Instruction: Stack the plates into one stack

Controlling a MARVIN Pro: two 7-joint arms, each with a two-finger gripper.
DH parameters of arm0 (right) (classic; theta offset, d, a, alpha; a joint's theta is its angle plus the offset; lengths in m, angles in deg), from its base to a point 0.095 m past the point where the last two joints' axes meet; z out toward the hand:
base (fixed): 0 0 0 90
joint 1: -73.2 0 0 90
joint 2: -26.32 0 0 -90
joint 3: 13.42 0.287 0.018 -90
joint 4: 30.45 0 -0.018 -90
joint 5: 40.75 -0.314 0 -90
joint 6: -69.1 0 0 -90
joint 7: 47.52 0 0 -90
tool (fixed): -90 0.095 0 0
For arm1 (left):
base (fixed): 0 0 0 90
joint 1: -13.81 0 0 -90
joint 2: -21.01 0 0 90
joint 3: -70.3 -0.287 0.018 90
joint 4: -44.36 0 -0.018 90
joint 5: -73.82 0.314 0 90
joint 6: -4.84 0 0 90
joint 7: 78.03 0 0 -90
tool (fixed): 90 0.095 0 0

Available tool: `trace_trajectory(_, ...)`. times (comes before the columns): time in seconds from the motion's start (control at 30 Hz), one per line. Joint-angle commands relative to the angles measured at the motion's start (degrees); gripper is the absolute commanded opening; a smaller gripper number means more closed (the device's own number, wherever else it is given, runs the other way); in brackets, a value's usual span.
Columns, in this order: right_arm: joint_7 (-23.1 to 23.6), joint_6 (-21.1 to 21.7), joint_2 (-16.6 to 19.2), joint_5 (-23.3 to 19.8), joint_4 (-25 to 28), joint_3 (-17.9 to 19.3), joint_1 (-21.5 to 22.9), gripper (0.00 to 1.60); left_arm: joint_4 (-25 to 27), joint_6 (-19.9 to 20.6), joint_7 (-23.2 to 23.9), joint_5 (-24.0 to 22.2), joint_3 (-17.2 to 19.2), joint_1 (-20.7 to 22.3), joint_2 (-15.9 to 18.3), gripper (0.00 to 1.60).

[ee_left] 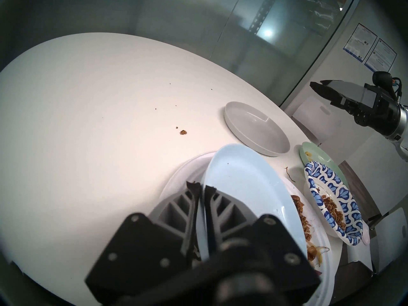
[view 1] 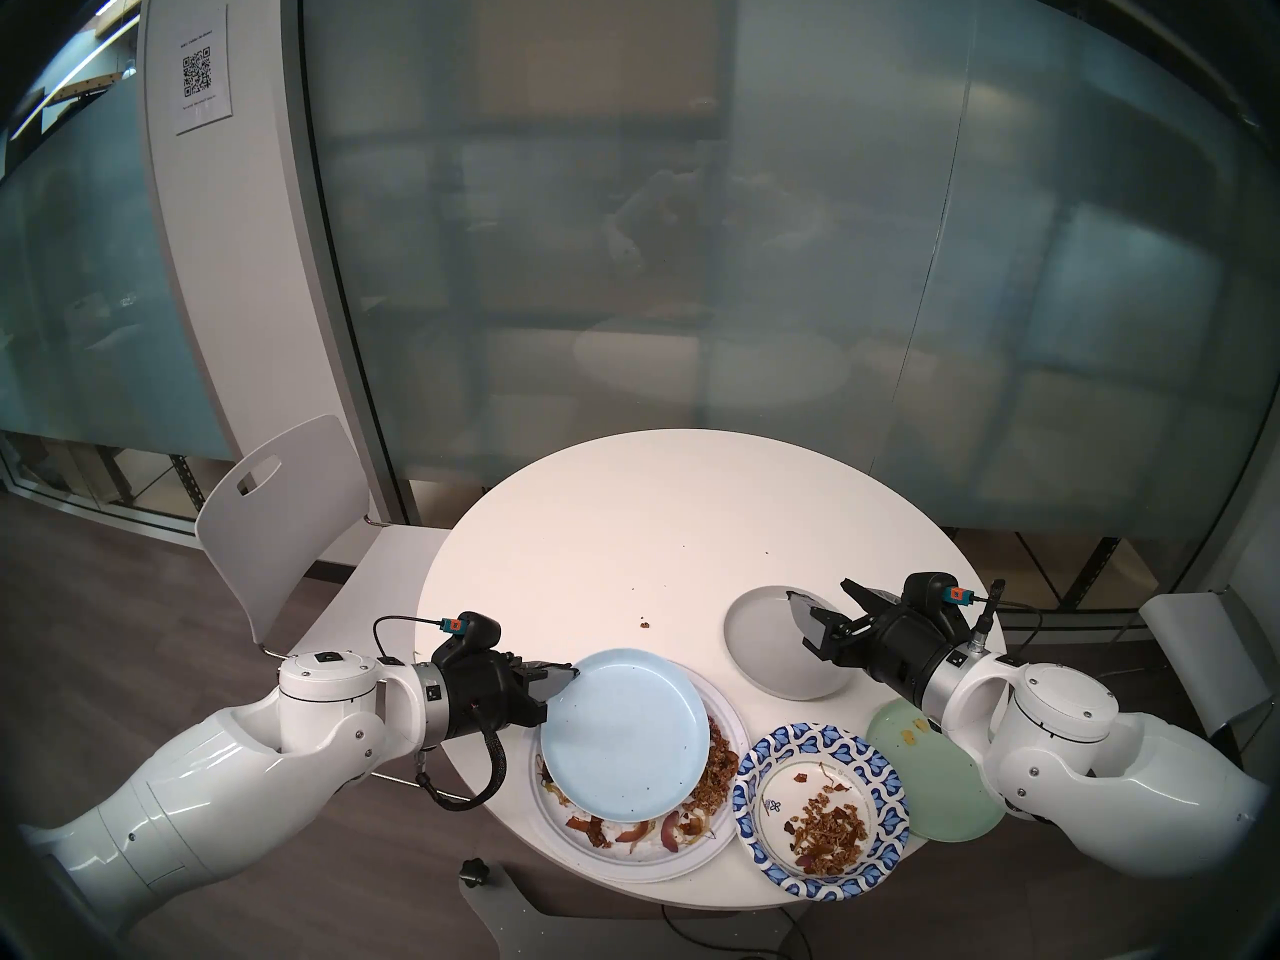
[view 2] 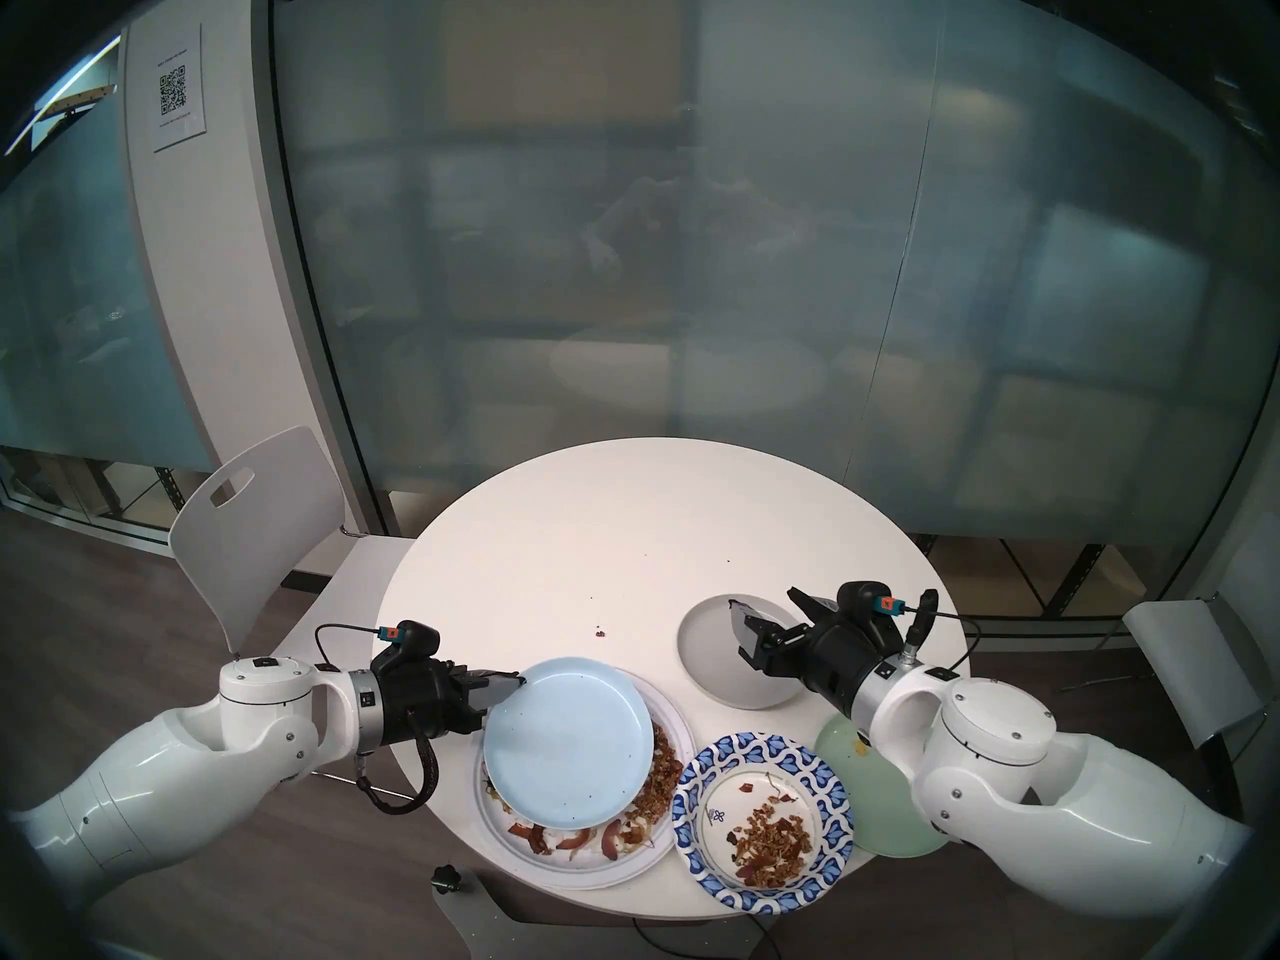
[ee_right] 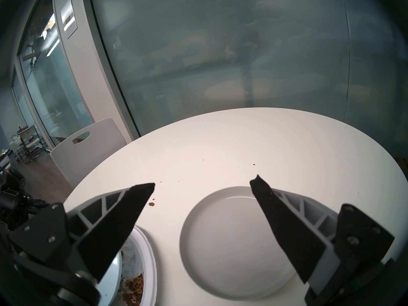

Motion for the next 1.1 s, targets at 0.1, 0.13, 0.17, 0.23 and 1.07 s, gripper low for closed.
trace_trajectory(0.1, 0.0, 0.0, 0.1, -0.1, 0.7, 0.4, 0.2, 1.6, 2.8, -1.5, 1.3, 0.4, 1.3, -1.3, 2.2, 0.75)
trace_trajectory(0.13, 0.0, 0.0, 0.1, -0.1, 0.7, 0.4, 0.2, 1.6, 2.8, -1.6, 1.6, 0.7, 1.3, -1.3, 2.3, 0.77)
trace_trajectory(0.17, 0.0, 0.0, 0.1, -0.1, 0.7, 0.4, 0.2, 1.6, 2.8, -1.7, 1.7, 0.7, 1.3, -1.4, 2.4, 0.96)
trace_trajectory(0.23, 0.0, 0.0, 0.1, -0.1, 0.7, 0.4, 0.2, 1.6, 2.7, -2.0, 2.1, 1.0, 1.2, -1.3, 2.5, 1.25)
trace_trajectory(1.07, 0.0, 0.0, 0.1, -0.1, 0.7, 0.4, 0.2, 1.6, 9.4, -21.2, 2.8, 3.7, 11.8, -13.3, 5.8, 1.6)
